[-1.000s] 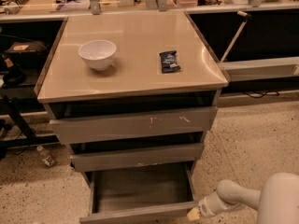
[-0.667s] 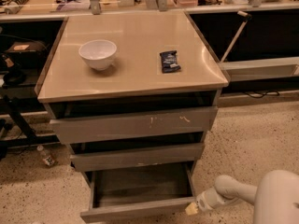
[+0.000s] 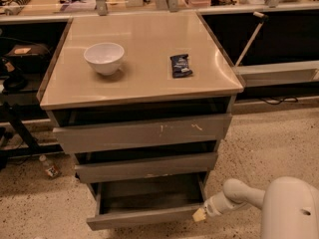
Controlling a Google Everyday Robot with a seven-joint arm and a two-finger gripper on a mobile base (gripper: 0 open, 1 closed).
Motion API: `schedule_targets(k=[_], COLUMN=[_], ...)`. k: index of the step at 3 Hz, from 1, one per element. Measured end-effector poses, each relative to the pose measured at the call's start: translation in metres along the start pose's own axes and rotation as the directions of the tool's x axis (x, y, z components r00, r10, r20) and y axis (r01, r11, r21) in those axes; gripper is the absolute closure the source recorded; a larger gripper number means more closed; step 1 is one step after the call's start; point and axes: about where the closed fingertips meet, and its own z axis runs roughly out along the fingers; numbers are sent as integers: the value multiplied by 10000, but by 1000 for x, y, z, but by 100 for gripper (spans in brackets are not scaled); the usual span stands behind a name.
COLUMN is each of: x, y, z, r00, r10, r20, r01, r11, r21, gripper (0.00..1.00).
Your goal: Close bottom drawer
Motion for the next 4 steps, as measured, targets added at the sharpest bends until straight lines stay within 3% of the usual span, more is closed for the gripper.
schedule_targets(k=[2,4], x=[-31,-59], y=[-13,-31], z=[18,3], r00=[9997,9912], r10=[-168,77], r20=[180,1319], r01=[167,-135], r11=[9999,9990], r21=[41,428], gripper=[100,100])
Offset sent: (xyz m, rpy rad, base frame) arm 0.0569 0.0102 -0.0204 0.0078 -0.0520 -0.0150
